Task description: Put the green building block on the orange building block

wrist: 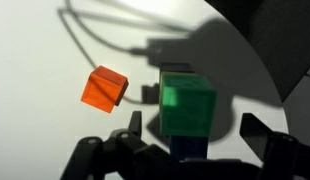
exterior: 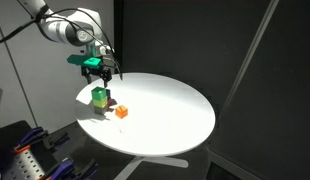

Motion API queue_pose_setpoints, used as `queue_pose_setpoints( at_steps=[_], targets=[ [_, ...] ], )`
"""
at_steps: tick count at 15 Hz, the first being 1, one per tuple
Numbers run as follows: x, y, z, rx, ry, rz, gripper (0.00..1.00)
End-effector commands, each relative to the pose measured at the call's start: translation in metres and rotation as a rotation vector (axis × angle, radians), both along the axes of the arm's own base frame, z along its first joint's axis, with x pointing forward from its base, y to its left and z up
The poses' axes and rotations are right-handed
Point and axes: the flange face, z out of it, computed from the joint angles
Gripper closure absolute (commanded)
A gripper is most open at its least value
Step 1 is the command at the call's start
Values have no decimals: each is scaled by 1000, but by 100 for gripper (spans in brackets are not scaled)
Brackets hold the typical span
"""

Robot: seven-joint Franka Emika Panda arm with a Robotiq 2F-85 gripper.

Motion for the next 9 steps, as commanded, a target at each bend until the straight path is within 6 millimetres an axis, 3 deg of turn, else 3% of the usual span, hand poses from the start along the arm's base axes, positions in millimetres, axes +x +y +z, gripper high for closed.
queue_pose_setpoints(
  at_steps=[1, 9],
  targets=[
    [0, 1, 0, -4, -1, 2, 0],
    [6, 2, -1, -14, 6, -6, 0]
  ],
)
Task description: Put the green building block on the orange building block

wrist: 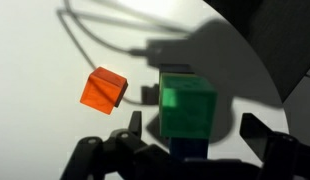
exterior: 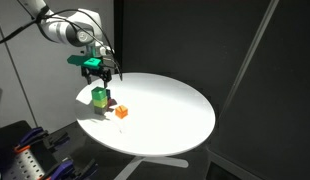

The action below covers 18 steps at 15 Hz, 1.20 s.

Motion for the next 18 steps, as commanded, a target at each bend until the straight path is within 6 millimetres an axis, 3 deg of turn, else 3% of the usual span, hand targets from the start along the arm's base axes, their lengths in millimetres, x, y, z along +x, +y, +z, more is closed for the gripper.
queue_pose_setpoints(
  at_steps=[1, 18],
  targets=[
    [7, 2, 0, -16, 1, -4, 0],
    [20, 7, -22, -30, 23, 30, 0]
  ],
)
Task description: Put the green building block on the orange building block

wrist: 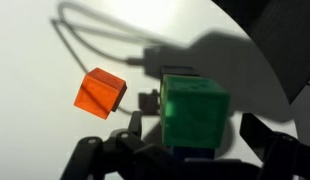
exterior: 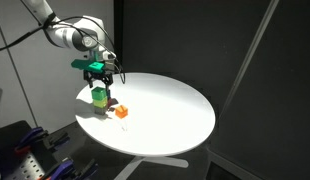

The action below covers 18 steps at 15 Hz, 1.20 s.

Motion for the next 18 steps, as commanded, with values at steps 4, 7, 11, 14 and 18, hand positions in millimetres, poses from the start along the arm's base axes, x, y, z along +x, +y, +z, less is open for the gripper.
queue_pose_setpoints(
  at_steps=[4, 7, 11, 14, 18],
  targets=[
    [8, 3, 0, -14, -12, 18, 0],
    [10, 3, -3, -15, -9, 21, 0],
    [10, 3, -7, -18, -2, 24, 0],
    [11, 4, -12, -18, 7, 24, 0],
    [12, 5, -15, -24, 7, 29, 34]
  ],
)
